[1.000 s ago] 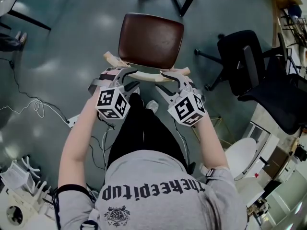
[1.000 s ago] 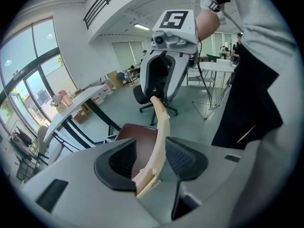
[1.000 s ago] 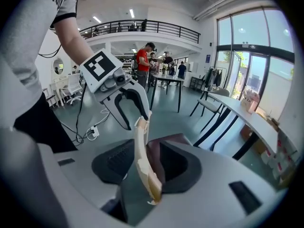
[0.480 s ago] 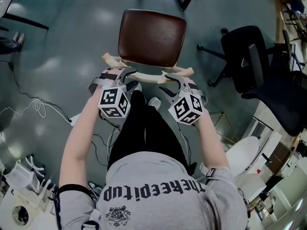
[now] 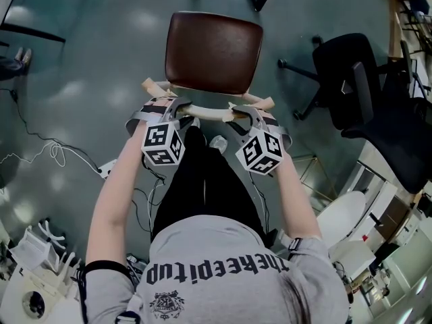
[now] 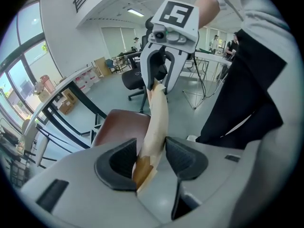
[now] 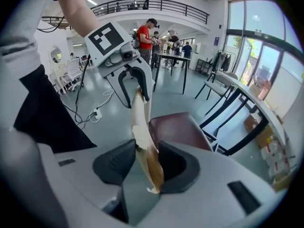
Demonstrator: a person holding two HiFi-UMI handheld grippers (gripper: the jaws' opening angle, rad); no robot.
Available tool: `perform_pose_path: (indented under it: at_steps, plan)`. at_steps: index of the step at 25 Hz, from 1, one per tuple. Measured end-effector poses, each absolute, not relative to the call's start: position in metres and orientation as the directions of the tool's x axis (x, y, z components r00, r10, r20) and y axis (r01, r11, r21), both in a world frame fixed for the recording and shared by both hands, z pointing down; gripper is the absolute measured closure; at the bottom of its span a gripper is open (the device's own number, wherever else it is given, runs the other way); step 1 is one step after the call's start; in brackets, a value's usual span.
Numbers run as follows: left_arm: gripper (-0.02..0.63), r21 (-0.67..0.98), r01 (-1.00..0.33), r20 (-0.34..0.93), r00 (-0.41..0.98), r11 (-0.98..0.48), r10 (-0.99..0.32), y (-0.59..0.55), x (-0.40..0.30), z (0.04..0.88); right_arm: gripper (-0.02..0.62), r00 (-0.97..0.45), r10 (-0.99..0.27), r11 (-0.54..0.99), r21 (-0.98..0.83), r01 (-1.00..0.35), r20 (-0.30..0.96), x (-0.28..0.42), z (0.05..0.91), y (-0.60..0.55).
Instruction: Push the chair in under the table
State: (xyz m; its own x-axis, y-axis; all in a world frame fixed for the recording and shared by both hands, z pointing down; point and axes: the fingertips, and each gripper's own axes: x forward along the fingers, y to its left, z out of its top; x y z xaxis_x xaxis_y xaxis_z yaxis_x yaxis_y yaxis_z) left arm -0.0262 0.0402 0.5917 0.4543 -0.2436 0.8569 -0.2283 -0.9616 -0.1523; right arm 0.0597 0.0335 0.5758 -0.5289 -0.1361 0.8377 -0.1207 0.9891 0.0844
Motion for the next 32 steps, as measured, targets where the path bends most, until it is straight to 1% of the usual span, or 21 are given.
perform_pose_path:
  at_steps: [4,10,22,32]
  plan:
    - [0.408,-0.130,-0.220,0.855,0.469,-0.967,-0.222,0.039,-0.025,0.591,0.443,-0.536,-0.148,0.987,0.088,-0.136,0.831,0.061,0.574,0.032]
    - [0.410,-0.160,-0.195,0.841,0.487,-0.968,-0.237,0.026,-0.016,0.586,0.437,-0.537,-0.183,0.976,0.084,-0.203,0.824,0.070,0.571,0.018]
    - [0.410,-0.158,-0.178,0.840,0.492,-0.971,-0.227,0.019,-0.020,0.587,0.431,-0.548,-0.215,0.964,0.086,-0.251,0.808,0.066,0.571,0.011]
    - [0.411,-0.170,-0.164,0.834,0.501,-0.972,-0.230,-0.007,-0.020,0.586,0.423,-0.530,-0.258,0.947,0.104,-0.304,0.808,0.066,0.572,-0.015]
